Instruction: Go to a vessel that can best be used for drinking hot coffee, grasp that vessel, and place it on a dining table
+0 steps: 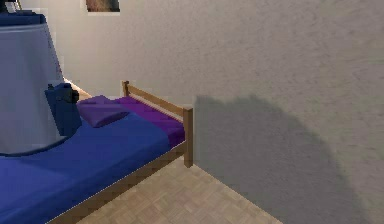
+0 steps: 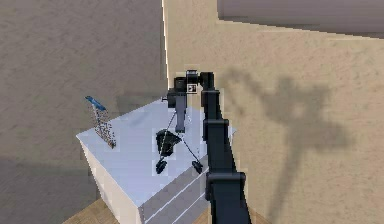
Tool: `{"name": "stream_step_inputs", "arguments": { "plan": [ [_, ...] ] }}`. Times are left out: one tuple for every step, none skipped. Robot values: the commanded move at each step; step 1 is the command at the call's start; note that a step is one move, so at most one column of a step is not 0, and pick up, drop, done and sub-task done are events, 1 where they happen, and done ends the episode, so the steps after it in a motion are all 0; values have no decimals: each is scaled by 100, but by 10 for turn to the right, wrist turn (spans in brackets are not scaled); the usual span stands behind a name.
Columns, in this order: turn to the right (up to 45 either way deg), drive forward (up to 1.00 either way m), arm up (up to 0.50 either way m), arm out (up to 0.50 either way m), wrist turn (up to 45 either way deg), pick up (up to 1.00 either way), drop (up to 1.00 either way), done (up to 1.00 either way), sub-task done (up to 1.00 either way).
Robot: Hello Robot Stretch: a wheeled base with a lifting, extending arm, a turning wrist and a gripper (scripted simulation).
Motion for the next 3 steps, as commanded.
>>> {"name": "stream_step_inputs", "arguments": {
  "plan": [
    [0, 0, 0, 0, 450, 0, 0, 0, 0],
    [0, 0, 0, 0, 450, 0, 0, 0, 0],
    [0, 0, 0, 0, 450, 0, 0, 0, 0]
  ]
}}
